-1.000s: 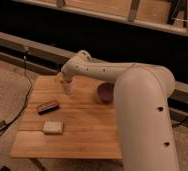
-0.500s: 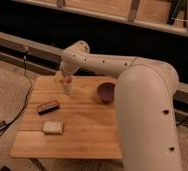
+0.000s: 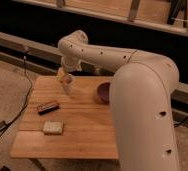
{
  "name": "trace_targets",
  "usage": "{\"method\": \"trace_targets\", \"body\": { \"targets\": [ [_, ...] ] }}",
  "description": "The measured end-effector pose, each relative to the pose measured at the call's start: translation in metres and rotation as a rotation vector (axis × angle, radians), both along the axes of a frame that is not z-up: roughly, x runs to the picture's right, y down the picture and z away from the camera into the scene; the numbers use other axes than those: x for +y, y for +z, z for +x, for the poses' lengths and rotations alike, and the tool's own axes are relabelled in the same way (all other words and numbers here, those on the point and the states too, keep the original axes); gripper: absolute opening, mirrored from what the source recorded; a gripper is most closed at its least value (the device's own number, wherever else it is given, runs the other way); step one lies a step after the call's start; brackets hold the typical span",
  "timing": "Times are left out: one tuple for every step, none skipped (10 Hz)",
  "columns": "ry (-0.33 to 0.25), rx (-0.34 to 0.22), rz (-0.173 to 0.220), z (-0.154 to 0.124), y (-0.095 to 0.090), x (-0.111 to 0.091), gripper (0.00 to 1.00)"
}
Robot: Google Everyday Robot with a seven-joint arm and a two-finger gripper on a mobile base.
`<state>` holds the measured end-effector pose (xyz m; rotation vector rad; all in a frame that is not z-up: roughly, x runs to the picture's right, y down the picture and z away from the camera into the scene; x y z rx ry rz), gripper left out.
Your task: Place the pepper in the ceramic cup
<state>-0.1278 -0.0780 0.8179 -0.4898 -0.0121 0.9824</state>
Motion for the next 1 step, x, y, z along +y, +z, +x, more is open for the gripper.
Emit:
{"method": "trace_targets", "body": {
  "targets": [
    [0.0,0.0,0.0,-0.0002,0.0001,0.0002,0.8]
  ]
}}
